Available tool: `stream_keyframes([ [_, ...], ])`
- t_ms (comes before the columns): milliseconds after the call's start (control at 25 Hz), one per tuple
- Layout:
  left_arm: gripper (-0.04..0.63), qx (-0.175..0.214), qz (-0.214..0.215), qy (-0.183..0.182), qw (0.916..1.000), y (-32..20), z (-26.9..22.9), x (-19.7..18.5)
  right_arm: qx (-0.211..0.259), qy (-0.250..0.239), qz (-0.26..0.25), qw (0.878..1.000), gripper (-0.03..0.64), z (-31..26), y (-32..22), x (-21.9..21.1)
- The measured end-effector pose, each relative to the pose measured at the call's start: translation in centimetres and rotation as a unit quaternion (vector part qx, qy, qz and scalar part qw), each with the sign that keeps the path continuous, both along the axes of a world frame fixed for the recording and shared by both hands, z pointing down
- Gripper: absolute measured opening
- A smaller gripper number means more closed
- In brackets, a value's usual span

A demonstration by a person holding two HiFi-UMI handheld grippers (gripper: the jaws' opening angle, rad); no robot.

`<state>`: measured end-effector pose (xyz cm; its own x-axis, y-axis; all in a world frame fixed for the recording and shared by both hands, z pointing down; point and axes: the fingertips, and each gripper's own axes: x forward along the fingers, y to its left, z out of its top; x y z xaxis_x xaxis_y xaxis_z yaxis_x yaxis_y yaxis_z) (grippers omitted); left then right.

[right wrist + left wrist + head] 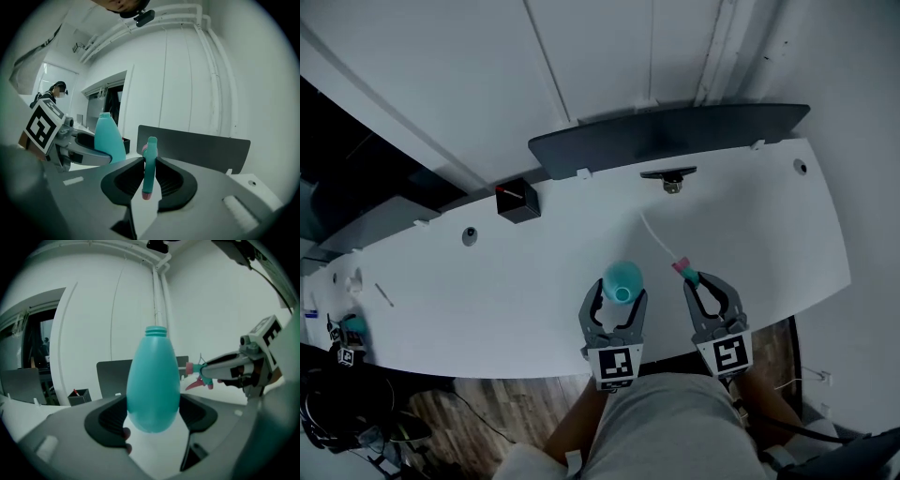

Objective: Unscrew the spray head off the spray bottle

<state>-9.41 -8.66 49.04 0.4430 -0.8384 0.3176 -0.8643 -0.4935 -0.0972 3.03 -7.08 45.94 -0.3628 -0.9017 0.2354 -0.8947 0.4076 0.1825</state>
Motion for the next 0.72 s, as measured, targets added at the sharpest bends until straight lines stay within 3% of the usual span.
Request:
stream_keyframes([
  [160,0.344,0.004,0.007,0.003,1.0,2.0,0.0,1.3,0.014,-0.022,0.019,0.999,0.077,-0.7,1.4,1.1],
  [440,0.344,0.027,-0.02,-0.007,0.9994,7.5,-2.0,4.6,0.009,-0.06,-0.002,0.998,0.078,-1.3,5.5,3.9],
  [600,0.344,0.031,-0.035,-0.011,0.9988,11.9,-2.0,8.1,0.047,-0.047,-0.03,0.997,0.078,-2.7,9.0,7.1],
  [720,0.344,0.025,-0.044,-0.017,0.9986,14.5,-1.4,10.0,0.052,-0.066,-0.027,0.996,0.078,-2.4,11.7,9.2],
])
